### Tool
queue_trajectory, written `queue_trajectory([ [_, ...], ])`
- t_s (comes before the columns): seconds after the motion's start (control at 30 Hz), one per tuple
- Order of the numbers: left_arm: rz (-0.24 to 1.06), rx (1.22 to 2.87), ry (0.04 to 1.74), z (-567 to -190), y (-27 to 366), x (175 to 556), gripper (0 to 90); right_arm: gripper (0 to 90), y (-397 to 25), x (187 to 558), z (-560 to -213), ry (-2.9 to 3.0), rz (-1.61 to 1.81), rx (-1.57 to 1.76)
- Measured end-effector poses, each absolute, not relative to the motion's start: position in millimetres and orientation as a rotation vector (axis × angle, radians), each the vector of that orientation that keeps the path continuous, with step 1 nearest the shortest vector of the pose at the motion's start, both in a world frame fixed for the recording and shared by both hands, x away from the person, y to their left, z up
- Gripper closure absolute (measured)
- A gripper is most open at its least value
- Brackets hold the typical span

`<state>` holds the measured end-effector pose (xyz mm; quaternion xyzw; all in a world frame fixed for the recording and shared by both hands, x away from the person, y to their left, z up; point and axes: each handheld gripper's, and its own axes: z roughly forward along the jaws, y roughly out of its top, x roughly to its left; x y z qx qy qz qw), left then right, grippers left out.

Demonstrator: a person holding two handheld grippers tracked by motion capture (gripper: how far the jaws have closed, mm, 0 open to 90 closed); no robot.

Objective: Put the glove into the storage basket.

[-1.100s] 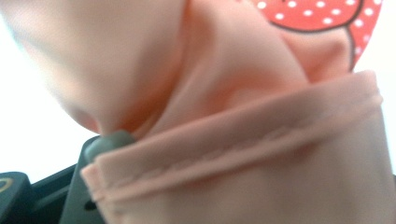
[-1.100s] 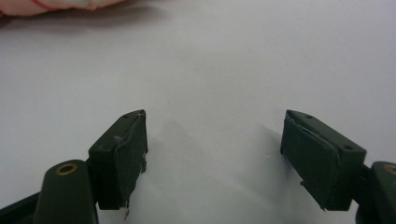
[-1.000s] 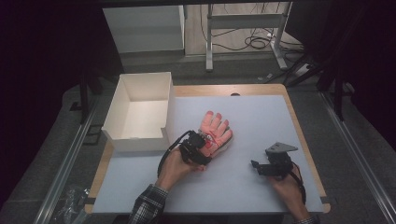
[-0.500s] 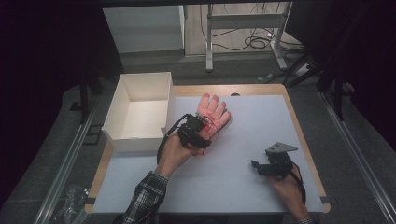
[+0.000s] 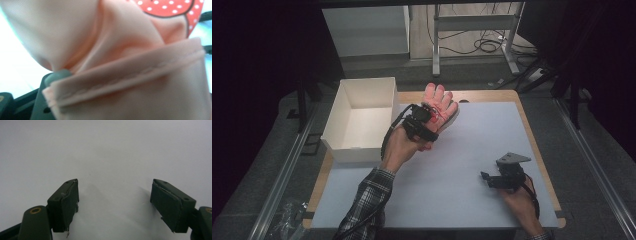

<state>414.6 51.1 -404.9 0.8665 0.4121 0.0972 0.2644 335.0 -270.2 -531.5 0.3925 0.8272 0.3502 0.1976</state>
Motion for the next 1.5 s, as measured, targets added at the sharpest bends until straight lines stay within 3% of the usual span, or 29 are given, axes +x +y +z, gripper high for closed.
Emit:
queue_trajectory([
  [0.8,0.403,2.212,1.332,-351,113,443,39.2,23.2,-270,335,-532,2.316,0.979,1.094],
  [1.5,0.460,2.081,1.571,-369,192,446,38.2,22.6,-270,335,-532,2.314,0.977,1.097],
])
